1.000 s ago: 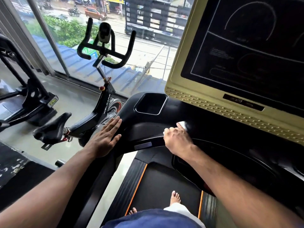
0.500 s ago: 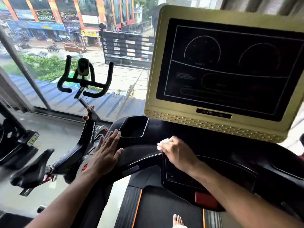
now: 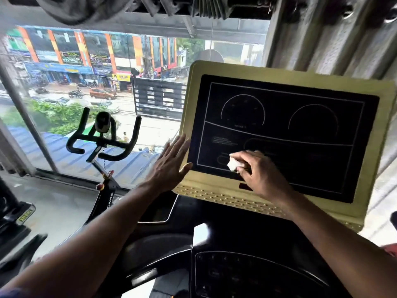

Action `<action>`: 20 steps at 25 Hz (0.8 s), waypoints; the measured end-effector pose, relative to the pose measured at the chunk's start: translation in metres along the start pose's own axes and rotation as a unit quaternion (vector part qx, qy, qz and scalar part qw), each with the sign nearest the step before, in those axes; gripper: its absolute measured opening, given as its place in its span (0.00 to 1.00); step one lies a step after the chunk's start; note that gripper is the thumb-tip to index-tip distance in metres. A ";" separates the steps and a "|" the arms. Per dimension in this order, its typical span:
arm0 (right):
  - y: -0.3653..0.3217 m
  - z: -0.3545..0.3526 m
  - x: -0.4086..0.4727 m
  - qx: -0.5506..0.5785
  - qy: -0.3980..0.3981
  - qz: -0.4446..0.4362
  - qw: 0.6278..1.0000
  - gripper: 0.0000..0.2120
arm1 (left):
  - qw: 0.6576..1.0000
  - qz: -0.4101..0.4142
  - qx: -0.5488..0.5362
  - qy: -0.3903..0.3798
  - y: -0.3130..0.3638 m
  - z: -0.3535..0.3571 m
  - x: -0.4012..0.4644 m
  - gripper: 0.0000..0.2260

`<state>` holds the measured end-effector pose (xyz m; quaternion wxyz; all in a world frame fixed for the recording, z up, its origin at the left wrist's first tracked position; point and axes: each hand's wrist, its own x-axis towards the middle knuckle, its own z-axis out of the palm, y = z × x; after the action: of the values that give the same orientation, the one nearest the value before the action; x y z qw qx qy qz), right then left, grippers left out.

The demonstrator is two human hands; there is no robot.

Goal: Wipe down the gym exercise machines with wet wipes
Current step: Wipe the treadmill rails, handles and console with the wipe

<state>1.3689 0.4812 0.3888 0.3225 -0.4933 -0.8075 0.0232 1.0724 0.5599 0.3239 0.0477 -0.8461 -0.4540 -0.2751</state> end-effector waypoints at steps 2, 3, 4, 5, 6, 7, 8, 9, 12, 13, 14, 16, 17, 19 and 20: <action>0.014 -0.016 0.021 -0.004 0.004 -0.025 1.000 0.20 | 1.000 -0.002 0.007 0.016 0.000 -0.005 0.037 0.34; 0.021 -0.023 0.031 -0.009 0.006 -0.038 0.999 0.20 | 1.000 -0.001 0.011 0.028 -0.001 -0.007 0.054 0.34; 0.027 -0.031 0.041 -0.015 0.010 -0.052 0.998 0.20 | 0.999 -0.001 0.016 0.042 -0.002 -0.009 0.068 0.34; 0.035 -0.039 0.054 -0.023 0.018 -0.067 0.997 0.19 | 0.998 -0.004 0.022 0.056 -0.002 -0.010 0.083 0.35; 0.043 -0.046 0.070 -0.031 0.031 -0.082 0.996 0.18 | 0.997 -0.010 0.029 0.068 -0.003 -0.012 0.097 0.36; 0.051 -0.054 0.090 -0.037 0.046 -0.098 0.993 0.17 | 0.996 -0.016 0.037 0.078 -0.004 -0.016 0.113 0.36; 0.058 -0.061 0.112 -0.037 0.060 -0.116 0.991 0.15 | 0.995 -0.022 0.046 0.087 -0.005 -0.019 0.128 0.36; 0.063 -0.067 0.135 -0.035 0.072 -0.134 0.988 0.12 | 0.993 -0.028 0.055 0.097 -0.007 -0.022 0.143 0.36; 0.064 -0.077 0.200 -0.064 0.107 -0.192 0.973 0.06 | 0.990 -0.042 0.061 0.123 -0.012 -0.020 0.176 0.35; 0.062 -0.078 0.220 -0.079 0.114 -0.212 0.967 0.05 | 0.988 -0.052 0.060 0.132 -0.013 -0.014 0.182 0.35; 0.059 -0.077 0.239 -0.088 0.115 -0.229 0.963 0.05 | 0.985 -0.063 0.060 0.146 -0.012 -0.007 0.185 0.36; 0.052 -0.066 0.275 -0.100 0.099 -0.258 0.956 0.07 | 0.981 -0.070 0.065 0.171 -0.013 0.000 0.186 0.37; 0.047 -0.059 0.291 -0.115 0.090 -0.271 0.952 0.08 | 0.980 -0.070 0.057 0.175 -0.014 0.002 0.187 0.37; 0.037 -0.042 0.317 -0.155 0.086 -0.298 0.938 0.07 | 0.979 -0.064 0.061 0.184 -0.014 0.003 0.185 0.38; 0.031 -0.035 0.327 -0.171 0.091 -0.304 0.933 0.05 | 0.978 -0.061 0.061 0.189 -0.014 0.004 0.183 0.38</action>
<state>1.3125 0.7525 0.5677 0.2971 -0.2717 -0.8779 -0.2592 1.1428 0.7057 0.4111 0.1672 -0.7451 -0.5037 -0.4039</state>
